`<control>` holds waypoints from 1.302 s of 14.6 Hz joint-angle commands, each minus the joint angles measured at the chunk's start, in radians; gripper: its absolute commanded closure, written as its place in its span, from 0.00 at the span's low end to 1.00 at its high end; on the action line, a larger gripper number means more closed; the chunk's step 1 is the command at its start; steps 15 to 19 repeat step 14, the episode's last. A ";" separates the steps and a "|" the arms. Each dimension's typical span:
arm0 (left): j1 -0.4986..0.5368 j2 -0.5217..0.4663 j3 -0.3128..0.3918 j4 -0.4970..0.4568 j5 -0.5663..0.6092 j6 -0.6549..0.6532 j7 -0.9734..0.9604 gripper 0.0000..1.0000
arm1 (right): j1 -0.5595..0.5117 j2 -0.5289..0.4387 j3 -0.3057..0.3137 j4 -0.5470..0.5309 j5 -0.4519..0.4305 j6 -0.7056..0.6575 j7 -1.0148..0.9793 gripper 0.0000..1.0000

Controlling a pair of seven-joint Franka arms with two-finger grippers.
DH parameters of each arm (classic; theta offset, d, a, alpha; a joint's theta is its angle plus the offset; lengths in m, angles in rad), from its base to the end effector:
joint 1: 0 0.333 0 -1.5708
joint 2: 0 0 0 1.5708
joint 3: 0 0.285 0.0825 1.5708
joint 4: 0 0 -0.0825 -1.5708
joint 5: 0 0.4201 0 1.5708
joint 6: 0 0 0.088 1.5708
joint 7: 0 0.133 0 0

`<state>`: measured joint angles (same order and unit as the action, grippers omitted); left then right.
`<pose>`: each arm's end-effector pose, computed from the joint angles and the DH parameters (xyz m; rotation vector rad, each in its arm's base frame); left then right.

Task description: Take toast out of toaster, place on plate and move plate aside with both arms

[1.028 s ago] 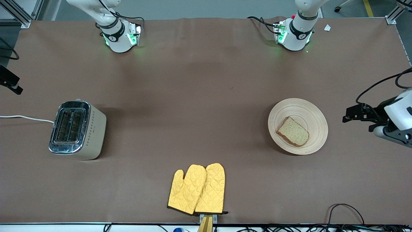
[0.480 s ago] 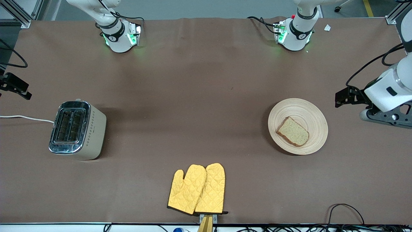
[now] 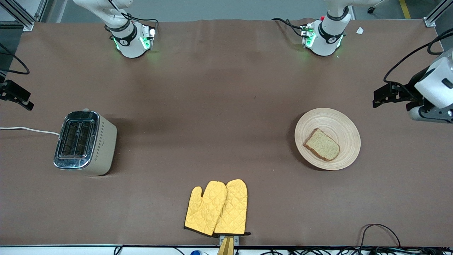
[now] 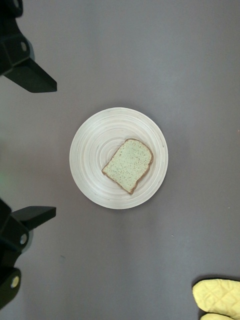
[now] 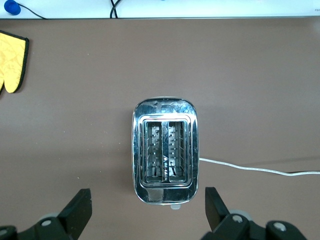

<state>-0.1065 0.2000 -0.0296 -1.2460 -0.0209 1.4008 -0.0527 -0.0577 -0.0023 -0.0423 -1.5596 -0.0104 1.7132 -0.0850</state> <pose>0.6200 -0.0861 0.5933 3.1156 -0.1341 -0.0739 0.6052 -0.0620 0.5886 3.1076 -0.0223 0.2402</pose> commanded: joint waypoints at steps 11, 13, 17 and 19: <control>-0.030 -0.116 0.022 -0.069 -0.004 -0.005 -0.072 0.00 | -0.010 -0.007 0.004 0.004 0.015 -0.007 -0.010 0.00; -0.032 -0.116 0.022 -0.070 -0.004 -0.005 -0.078 0.00 | -0.010 -0.007 0.004 0.004 0.015 -0.007 -0.010 0.00; -0.032 -0.116 0.022 -0.070 -0.004 -0.005 -0.079 0.00 | -0.010 -0.007 0.004 0.004 0.015 -0.007 -0.010 0.00; -0.032 -0.116 0.022 -0.070 -0.004 -0.005 -0.079 0.00 | -0.010 -0.007 0.004 0.004 0.015 -0.007 -0.010 0.00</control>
